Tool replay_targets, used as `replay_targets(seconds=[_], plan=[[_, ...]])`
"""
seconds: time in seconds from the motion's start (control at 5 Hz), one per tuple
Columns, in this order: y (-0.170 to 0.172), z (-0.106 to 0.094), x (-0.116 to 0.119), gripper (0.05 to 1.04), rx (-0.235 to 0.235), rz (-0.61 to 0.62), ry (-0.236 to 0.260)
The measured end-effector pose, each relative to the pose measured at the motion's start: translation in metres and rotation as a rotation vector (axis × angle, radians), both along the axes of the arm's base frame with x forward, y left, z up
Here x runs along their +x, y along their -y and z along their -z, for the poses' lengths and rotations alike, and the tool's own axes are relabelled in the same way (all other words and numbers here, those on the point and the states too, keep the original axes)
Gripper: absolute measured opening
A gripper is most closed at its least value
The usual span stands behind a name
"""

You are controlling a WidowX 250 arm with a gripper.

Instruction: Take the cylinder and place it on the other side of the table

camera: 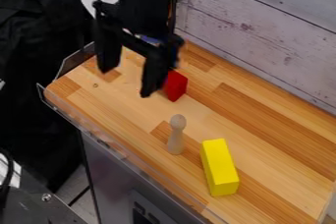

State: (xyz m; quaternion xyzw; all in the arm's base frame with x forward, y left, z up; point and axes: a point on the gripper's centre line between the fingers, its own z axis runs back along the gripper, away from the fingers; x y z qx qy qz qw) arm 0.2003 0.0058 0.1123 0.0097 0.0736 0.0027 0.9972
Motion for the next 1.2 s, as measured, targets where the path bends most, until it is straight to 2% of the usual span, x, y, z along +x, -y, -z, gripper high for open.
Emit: replay_targets(seconds=[0.6, 1.0, 1.2], plan=[[0.03, 0.025, 0.003, 0.999, -0.042, -0.079, -0.031], [0.027, 0.048, 0.009, 0.999, -0.002, -0.118, -0.108], [0.026, 0.057, 0.012, 0.999, -0.019, -0.129, -0.126]])
